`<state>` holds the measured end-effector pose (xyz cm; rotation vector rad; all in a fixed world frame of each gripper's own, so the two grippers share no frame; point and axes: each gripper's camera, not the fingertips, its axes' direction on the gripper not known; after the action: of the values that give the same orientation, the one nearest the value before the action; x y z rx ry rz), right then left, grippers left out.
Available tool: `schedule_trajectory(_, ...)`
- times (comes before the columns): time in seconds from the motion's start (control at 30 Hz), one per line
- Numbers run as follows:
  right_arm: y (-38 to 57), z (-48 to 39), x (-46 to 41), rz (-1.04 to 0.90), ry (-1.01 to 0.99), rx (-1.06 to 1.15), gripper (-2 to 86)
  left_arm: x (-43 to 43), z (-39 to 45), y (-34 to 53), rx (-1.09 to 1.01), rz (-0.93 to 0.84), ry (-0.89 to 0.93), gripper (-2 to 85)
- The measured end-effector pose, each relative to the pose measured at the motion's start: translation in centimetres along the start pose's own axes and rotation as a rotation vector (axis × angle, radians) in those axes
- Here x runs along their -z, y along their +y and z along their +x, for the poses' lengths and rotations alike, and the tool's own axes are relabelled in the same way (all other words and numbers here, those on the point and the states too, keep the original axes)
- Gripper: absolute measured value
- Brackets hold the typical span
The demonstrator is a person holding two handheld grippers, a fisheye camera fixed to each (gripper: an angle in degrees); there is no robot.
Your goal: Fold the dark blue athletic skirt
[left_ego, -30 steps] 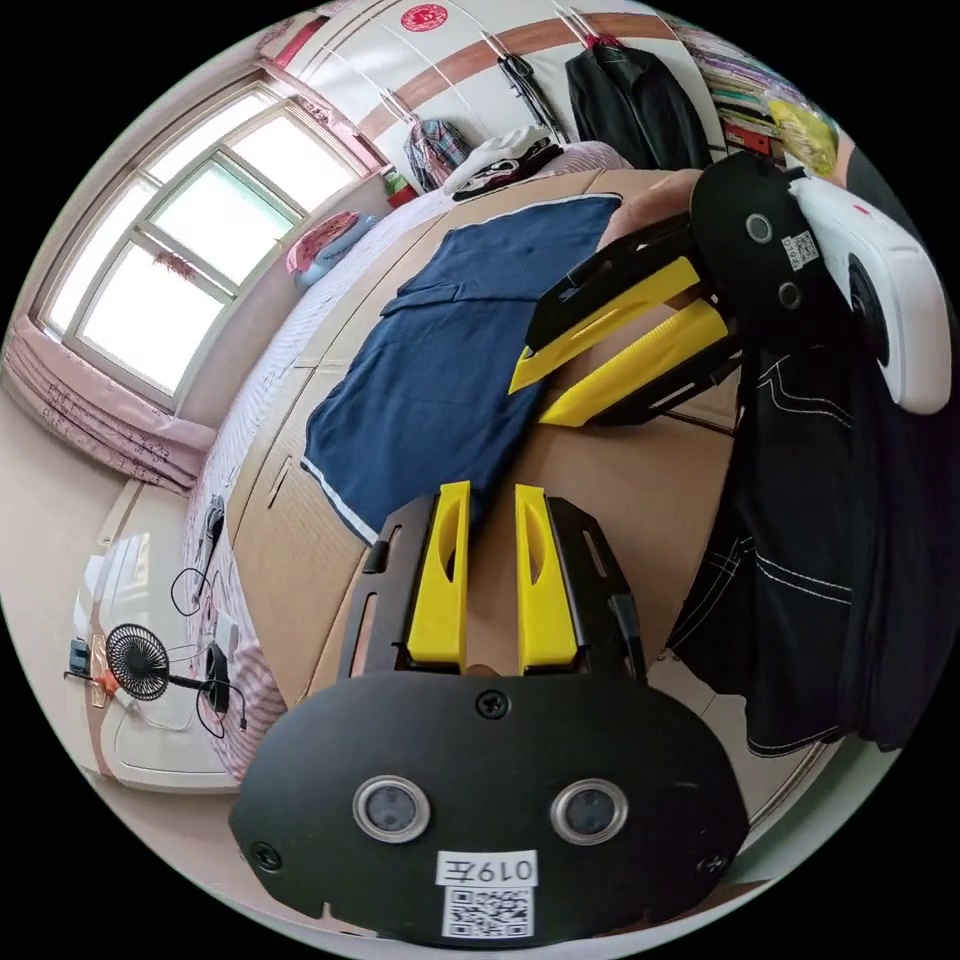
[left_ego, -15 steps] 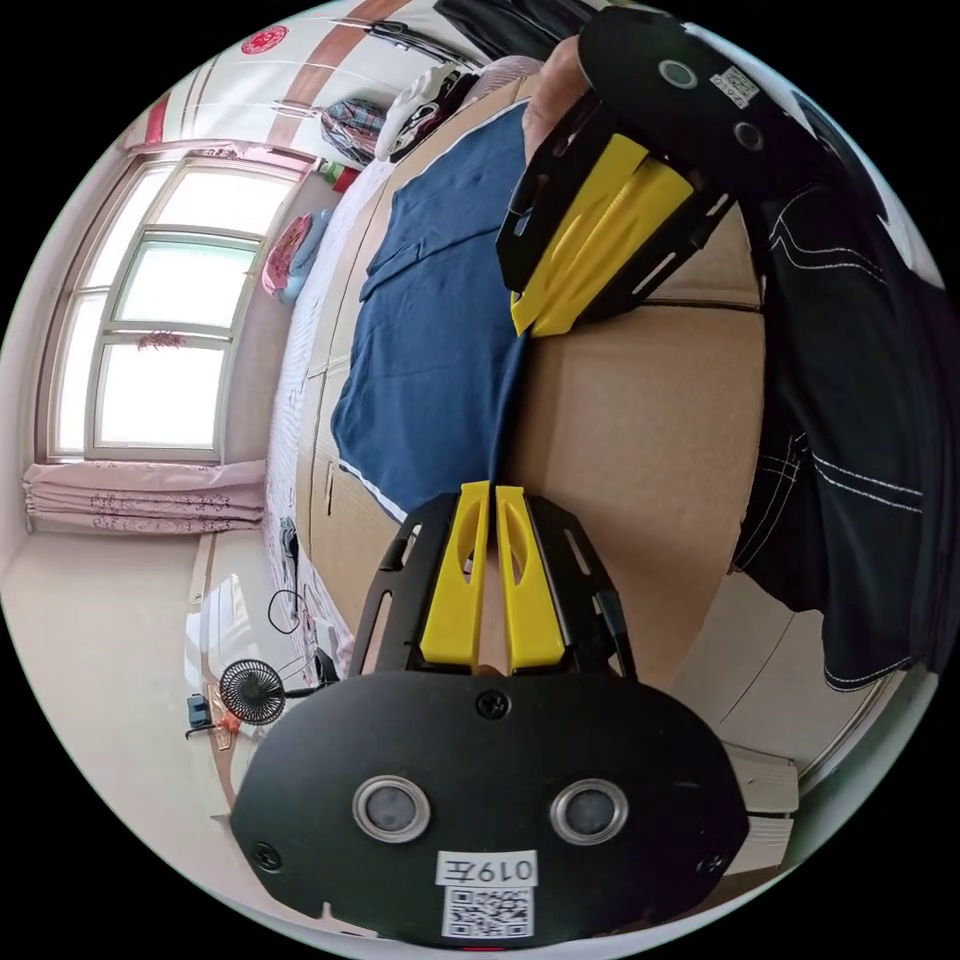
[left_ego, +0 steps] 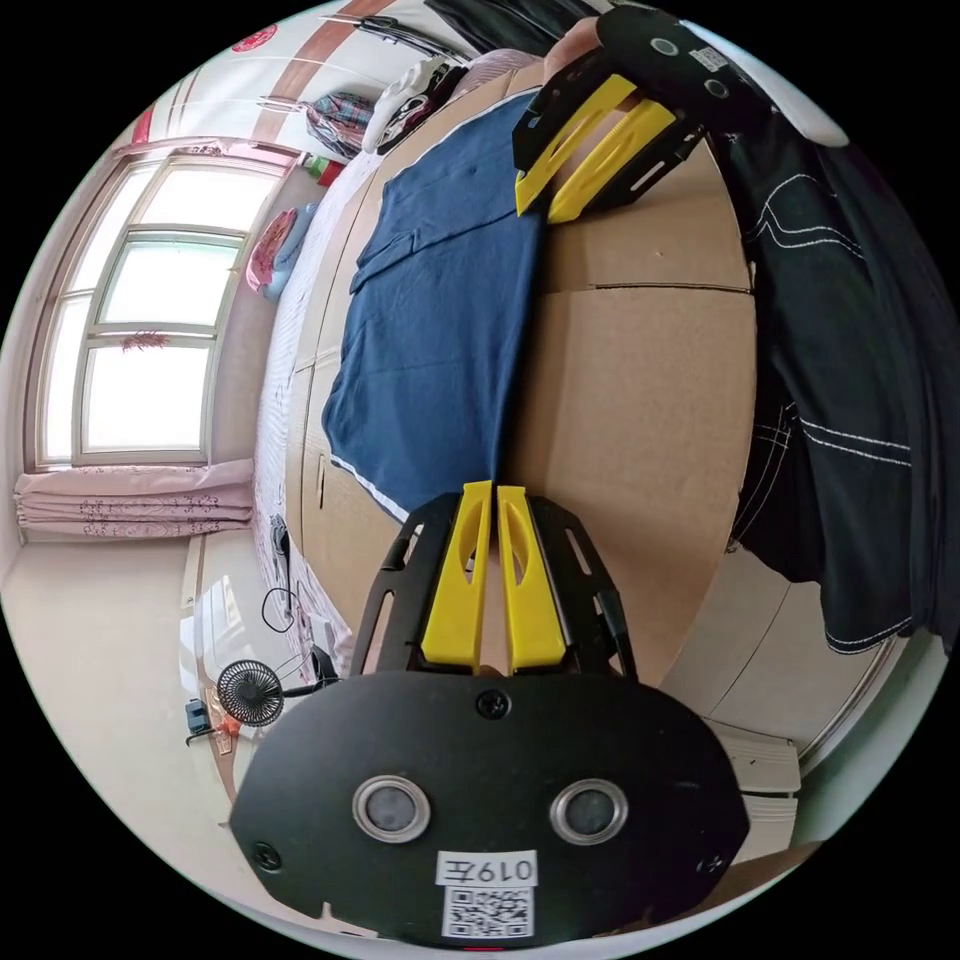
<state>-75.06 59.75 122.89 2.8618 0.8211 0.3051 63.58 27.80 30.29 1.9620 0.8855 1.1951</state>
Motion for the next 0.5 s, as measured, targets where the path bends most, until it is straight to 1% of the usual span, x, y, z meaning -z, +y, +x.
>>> schedule_trajectory(0.27,1.1,-2.9,0.7,0.094,-0.05,-0.048,3.7,-3.7,1.2,2.0,-0.008,-0.073,0.059,0.8)
schedule_trajectory(0.5,5.1,-4.4,0.9,0.092,-0.09,-0.086,5.8,-6.3,2.4,1.7,-0.005,-0.075,0.04,1.0)
